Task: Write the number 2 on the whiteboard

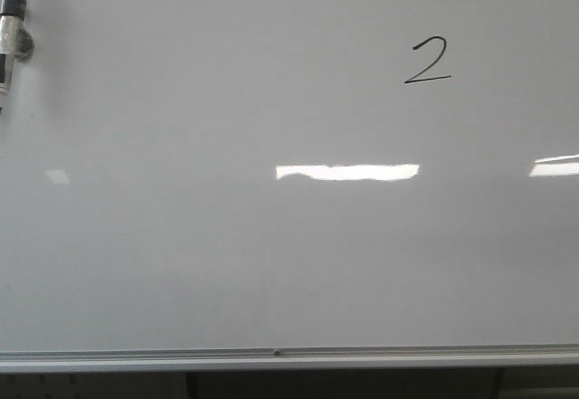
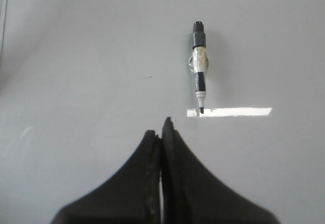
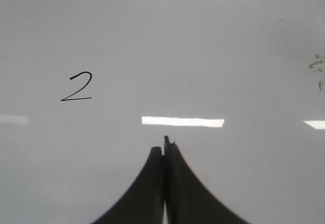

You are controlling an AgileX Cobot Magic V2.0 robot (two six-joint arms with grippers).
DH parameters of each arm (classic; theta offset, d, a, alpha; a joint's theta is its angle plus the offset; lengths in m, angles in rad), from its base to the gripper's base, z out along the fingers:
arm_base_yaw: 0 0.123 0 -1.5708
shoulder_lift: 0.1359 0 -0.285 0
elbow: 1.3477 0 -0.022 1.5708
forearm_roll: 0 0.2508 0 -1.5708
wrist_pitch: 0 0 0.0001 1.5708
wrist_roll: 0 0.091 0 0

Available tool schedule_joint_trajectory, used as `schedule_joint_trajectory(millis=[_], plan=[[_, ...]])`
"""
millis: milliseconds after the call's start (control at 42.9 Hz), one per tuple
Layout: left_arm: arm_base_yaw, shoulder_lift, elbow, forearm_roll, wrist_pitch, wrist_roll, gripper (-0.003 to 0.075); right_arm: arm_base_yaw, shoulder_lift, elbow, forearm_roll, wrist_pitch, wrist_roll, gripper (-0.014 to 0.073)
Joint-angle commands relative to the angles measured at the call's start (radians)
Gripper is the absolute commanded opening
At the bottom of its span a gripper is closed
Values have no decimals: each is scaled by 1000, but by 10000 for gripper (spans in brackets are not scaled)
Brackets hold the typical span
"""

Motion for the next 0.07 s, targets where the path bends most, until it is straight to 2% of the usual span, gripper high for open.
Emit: schedule_joint_trajectory(millis=[0, 47], plan=[[-7, -27, 33, -1, -79, -3, -20, 0, -19, -2, 5, -81, -14, -67], [-7, -27, 33, -1, -79, -3, -20, 0, -19, -2, 5, -81, -14, -67]])
